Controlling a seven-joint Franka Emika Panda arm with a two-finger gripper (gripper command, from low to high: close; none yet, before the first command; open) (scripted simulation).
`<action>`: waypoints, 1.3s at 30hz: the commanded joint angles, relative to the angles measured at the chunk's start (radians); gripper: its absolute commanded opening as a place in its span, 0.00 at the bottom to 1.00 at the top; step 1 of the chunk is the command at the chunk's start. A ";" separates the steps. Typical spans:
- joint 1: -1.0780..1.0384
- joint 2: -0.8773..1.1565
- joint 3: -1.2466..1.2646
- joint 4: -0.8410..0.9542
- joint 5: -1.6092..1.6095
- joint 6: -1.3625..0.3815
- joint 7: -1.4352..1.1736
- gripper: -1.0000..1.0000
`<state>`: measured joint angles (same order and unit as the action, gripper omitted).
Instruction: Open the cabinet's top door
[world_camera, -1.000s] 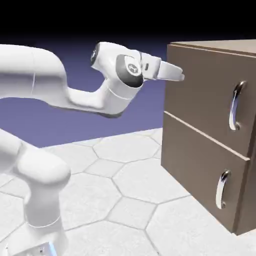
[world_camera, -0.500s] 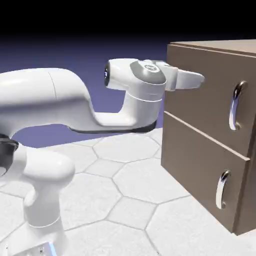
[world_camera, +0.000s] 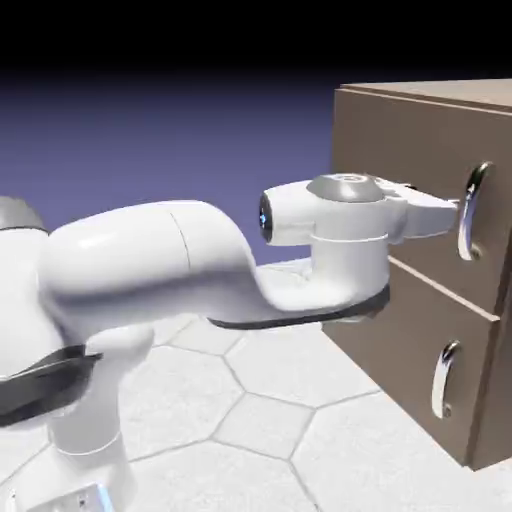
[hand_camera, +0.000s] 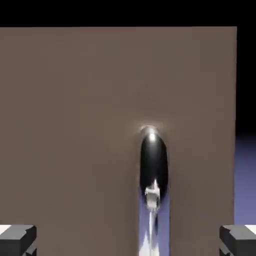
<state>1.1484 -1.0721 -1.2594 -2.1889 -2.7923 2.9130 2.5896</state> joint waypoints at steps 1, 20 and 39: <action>0.018 -0.008 -0.020 0.010 -0.044 -0.002 0.029 1.00; -0.159 0.189 0.107 -0.122 -0.092 -0.162 0.310 0.00; -0.769 -0.013 0.745 -0.670 0.475 -0.482 0.132 0.00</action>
<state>0.3794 -1.0853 -0.5147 -2.8588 -2.3185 2.4321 2.7228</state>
